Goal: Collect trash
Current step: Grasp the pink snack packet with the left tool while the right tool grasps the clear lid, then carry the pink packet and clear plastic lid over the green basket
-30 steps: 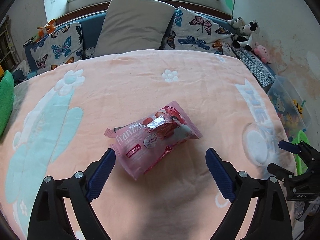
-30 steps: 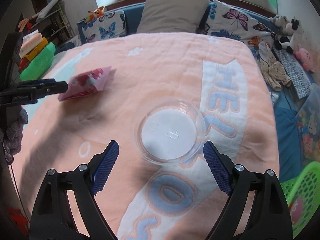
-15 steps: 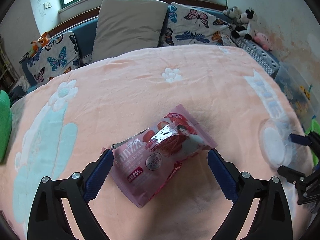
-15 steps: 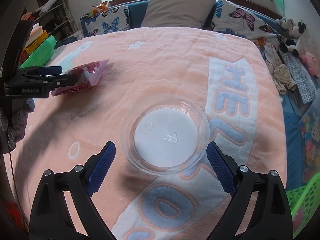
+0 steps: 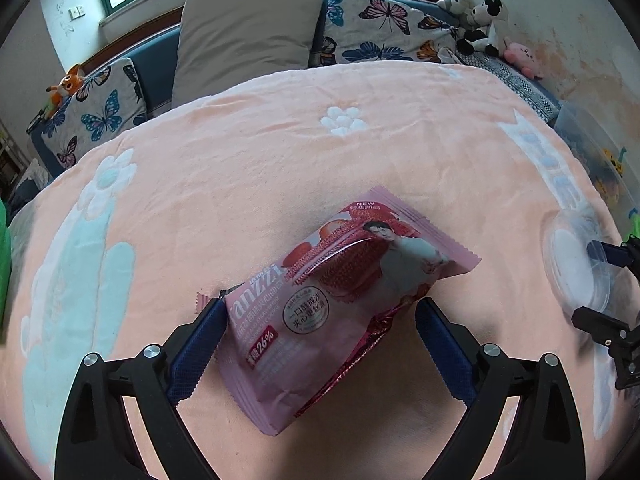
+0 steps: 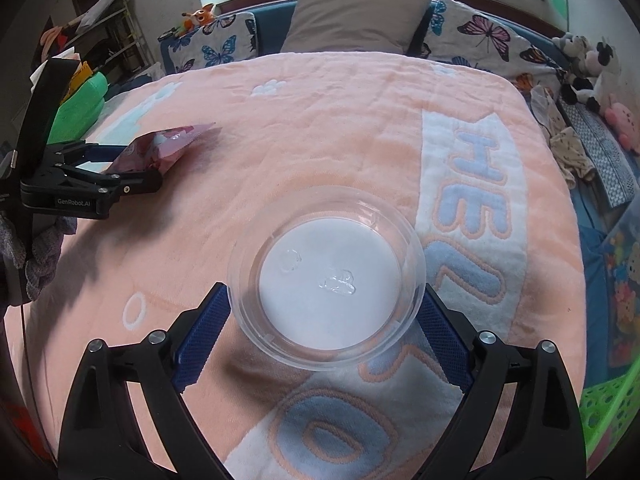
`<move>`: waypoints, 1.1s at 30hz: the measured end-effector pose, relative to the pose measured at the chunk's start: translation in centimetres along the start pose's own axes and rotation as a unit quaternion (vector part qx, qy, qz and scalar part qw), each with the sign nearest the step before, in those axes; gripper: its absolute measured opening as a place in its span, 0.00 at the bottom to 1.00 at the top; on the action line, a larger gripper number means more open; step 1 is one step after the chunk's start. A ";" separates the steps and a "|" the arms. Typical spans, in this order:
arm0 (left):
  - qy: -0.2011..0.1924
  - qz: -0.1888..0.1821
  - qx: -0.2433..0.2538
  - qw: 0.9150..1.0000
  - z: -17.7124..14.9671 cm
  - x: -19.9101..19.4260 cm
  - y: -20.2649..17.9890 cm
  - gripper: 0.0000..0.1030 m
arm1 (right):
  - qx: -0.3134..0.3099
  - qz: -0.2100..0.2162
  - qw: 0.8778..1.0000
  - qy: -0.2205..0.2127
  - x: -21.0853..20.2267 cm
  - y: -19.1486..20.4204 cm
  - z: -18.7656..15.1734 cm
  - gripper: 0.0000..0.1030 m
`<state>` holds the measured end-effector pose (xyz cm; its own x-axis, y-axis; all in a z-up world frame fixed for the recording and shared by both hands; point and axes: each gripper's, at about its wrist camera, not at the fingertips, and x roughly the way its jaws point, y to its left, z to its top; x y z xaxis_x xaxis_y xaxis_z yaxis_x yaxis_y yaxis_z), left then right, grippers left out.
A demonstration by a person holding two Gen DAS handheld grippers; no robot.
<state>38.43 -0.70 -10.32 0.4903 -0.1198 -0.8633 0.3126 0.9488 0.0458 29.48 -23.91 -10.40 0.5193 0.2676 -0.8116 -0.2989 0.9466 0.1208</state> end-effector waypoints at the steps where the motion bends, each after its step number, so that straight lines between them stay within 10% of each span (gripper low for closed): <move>1: -0.001 0.001 0.001 1.000 0.0 0.1 -0.1 0.89 | 0.000 -0.001 1.000 -0.001 0.0 0.0 0.0 0.89; 16: -0.024 0.013 0.034 0.999 -0.8 -2.4 -2.3 0.35 | 0.008 -0.002 1.000 -0.018 -1.8 0.0 -0.9 0.87; 33: -0.040 -0.050 0.011 0.998 -4.7 -8.6 -6.6 0.24 | 0.029 -0.002 0.998 -0.050 -8.8 0.7 -5.3 0.87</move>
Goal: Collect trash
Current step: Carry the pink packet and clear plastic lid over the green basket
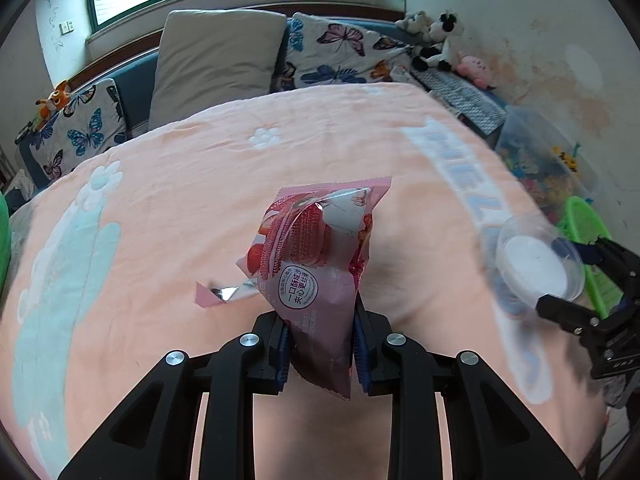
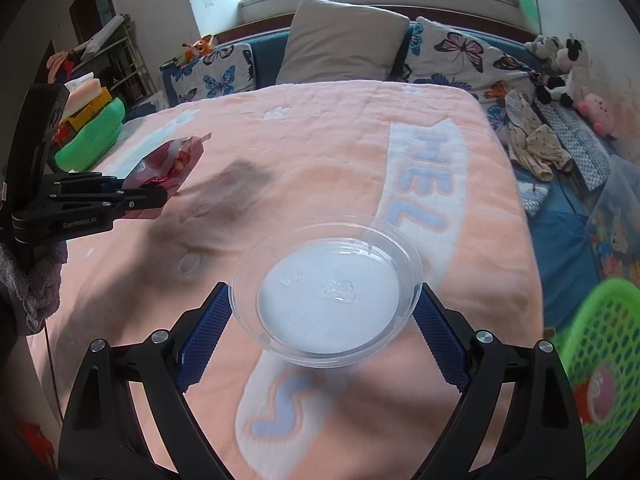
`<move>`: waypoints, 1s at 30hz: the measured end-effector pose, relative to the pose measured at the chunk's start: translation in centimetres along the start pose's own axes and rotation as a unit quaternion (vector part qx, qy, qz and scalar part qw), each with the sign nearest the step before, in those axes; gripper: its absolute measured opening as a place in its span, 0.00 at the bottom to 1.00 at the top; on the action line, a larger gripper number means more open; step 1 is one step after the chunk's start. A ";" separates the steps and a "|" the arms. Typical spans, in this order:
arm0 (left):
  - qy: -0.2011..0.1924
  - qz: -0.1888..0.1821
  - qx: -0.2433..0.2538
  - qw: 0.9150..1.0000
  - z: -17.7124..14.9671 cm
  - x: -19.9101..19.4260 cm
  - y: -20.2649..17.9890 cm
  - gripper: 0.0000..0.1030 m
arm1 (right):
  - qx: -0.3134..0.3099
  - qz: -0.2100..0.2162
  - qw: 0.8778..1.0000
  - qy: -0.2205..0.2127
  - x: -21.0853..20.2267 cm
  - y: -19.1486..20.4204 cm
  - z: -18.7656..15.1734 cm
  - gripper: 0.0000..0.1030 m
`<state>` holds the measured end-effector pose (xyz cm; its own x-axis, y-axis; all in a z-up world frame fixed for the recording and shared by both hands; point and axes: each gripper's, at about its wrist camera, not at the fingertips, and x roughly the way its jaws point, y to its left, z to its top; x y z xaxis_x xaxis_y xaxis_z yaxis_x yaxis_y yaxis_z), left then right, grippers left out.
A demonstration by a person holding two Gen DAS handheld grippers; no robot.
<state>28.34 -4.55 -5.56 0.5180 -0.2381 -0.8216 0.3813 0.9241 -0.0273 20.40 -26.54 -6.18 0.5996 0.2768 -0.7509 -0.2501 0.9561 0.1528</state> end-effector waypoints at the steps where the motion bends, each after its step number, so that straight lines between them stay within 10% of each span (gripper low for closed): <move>1: -0.002 -0.006 0.002 1.000 -0.2 -0.4 -0.6 0.24 | 0.002 -0.001 1.000 -0.002 -0.5 0.0 -0.4 0.87; 30: -0.011 -0.126 0.083 0.988 -1.7 -4.7 -19.1 0.24 | 0.156 -0.116 0.980 -0.053 -15.9 -13.6 -11.6 0.87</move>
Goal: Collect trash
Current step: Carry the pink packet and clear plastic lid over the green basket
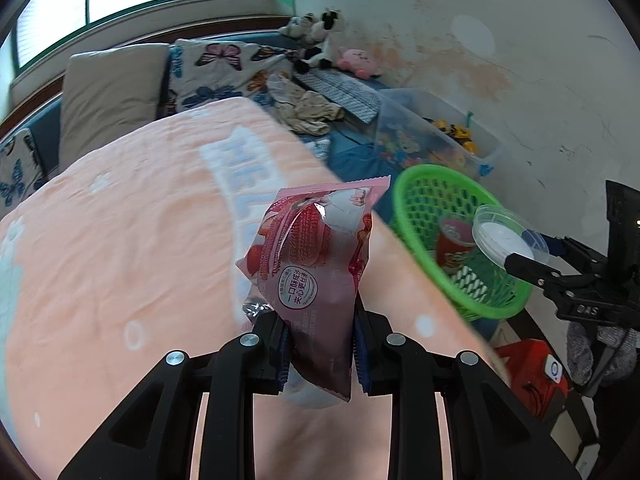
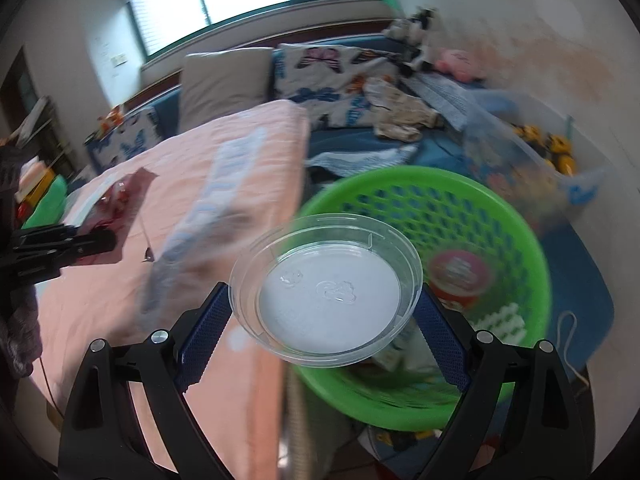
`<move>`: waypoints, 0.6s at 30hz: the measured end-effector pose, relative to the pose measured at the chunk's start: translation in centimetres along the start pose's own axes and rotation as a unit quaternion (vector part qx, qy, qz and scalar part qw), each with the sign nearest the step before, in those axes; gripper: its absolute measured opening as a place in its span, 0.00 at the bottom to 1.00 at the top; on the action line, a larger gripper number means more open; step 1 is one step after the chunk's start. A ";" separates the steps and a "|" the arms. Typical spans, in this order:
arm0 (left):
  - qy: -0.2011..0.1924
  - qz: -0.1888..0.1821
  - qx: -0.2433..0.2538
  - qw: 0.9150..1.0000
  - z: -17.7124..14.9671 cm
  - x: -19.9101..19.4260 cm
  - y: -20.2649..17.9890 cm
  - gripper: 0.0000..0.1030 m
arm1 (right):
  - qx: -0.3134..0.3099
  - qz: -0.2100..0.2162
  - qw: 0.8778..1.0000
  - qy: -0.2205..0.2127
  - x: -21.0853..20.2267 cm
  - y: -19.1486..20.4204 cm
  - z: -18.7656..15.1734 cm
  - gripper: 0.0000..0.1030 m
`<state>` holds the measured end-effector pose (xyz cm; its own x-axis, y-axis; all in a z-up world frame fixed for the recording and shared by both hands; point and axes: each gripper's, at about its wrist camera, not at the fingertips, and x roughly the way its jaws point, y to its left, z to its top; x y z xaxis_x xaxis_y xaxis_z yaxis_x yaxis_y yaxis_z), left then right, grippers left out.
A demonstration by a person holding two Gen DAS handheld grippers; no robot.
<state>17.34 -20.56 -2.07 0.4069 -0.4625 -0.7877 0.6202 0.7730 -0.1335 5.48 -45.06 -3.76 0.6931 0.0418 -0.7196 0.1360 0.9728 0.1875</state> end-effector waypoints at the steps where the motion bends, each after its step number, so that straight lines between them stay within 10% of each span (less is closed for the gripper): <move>1: 0.001 -0.004 0.004 1.000 0.2 0.2 -0.7 0.24 | 0.008 -0.002 1.000 0.002 -0.1 -0.8 -0.2 0.87; 18: 0.023 -0.045 0.047 0.998 2.7 3.8 -8.2 0.24 | 0.079 -0.013 0.997 0.016 -0.1 -6.9 -2.6 0.89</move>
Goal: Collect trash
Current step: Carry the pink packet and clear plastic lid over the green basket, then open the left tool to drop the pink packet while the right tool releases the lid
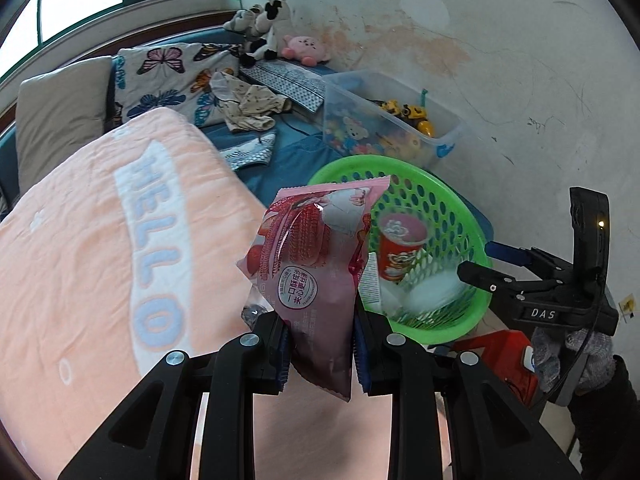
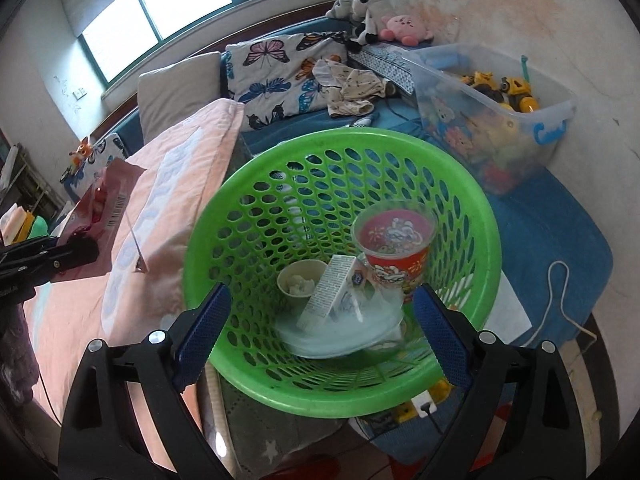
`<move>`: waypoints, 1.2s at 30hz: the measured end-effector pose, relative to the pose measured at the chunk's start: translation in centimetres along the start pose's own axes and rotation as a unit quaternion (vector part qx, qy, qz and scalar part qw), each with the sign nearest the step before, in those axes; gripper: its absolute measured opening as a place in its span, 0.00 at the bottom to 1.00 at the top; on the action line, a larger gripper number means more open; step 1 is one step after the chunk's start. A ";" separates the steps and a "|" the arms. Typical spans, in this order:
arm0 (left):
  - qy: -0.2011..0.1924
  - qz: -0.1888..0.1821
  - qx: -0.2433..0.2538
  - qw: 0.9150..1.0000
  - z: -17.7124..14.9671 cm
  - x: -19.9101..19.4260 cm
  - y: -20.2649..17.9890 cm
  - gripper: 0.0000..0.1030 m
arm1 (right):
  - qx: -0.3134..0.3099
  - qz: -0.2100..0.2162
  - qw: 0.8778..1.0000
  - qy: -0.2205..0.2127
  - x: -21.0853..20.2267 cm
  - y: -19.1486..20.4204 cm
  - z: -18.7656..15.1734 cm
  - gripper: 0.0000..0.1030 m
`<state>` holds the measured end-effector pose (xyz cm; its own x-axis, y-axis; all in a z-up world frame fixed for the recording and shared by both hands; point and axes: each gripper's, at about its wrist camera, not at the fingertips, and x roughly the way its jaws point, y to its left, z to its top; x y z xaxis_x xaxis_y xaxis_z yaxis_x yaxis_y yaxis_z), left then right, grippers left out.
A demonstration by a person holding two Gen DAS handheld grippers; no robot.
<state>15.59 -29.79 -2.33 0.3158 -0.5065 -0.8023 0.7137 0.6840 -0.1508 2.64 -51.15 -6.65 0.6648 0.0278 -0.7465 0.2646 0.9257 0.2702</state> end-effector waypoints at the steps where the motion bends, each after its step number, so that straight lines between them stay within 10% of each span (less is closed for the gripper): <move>1: 0.001 -0.003 0.001 1.000 0.2 0.2 -0.3 0.24 | 0.001 0.001 1.000 -0.001 -0.1 -0.1 -0.1 0.89; 24: 0.026 -0.069 -0.006 0.997 2.6 4.5 -5.4 0.25 | -0.006 -0.001 0.999 -0.037 -4.0 -0.7 -1.0 0.89; 27: 0.025 -0.061 -0.001 0.998 2.4 4.6 -5.6 0.44 | -0.004 -0.002 0.999 -0.039 -4.3 -0.8 -1.3 0.89; 36: 0.025 -0.064 -0.015 0.998 1.9 4.4 -4.3 0.52 | -0.003 0.004 0.999 -0.042 -4.5 -0.2 -1.6 0.89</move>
<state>15.05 -35.95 -4.11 0.1911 -0.5653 -0.8024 0.7269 0.6309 -0.2713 -1.50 -50.85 -4.29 0.7231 0.0030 -0.6908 0.2558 0.9277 0.2718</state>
